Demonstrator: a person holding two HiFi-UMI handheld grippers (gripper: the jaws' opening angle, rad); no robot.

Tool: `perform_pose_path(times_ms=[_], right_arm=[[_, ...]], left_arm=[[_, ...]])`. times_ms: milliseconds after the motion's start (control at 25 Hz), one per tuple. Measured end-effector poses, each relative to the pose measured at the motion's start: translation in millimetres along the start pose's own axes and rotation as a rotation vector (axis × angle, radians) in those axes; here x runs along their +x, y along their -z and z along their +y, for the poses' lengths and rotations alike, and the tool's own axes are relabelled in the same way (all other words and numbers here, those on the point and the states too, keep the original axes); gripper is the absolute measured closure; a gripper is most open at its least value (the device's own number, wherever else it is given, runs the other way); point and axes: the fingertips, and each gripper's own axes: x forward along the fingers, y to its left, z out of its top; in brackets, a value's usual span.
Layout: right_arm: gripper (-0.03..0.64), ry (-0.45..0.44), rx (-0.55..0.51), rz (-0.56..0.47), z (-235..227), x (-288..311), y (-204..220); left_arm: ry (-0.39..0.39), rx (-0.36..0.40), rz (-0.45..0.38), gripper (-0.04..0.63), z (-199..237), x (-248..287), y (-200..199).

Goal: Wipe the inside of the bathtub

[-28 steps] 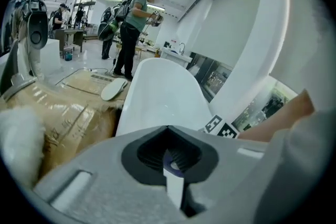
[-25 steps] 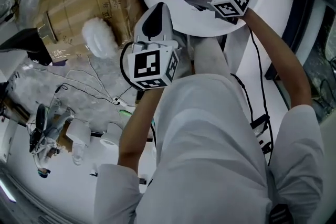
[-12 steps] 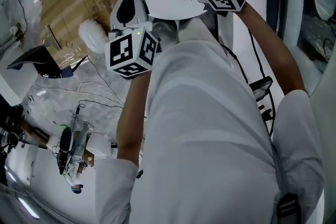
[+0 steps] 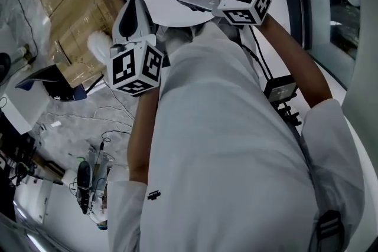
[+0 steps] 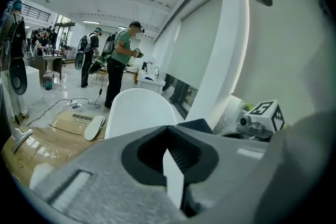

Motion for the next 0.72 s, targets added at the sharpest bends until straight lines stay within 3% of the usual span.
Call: perform_pose_path(times_ms=[320, 560, 720], right_arm=[[0.569, 0.026, 0.029, 0.017, -14, -3, 29], [0.568, 0.063, 0.023, 0.167, -33, -6, 68], [0.568, 0.099, 0.026, 0.265, -56, 12, 95]], left_arm=[[-0.03, -0.004, 0.044, 0.597, 3, -13, 30], [-0.054, -0.066, 0.066, 0.597, 18, -16, 52], [-0.027, -0.102, 0.112, 0.597, 39, -8, 80]])
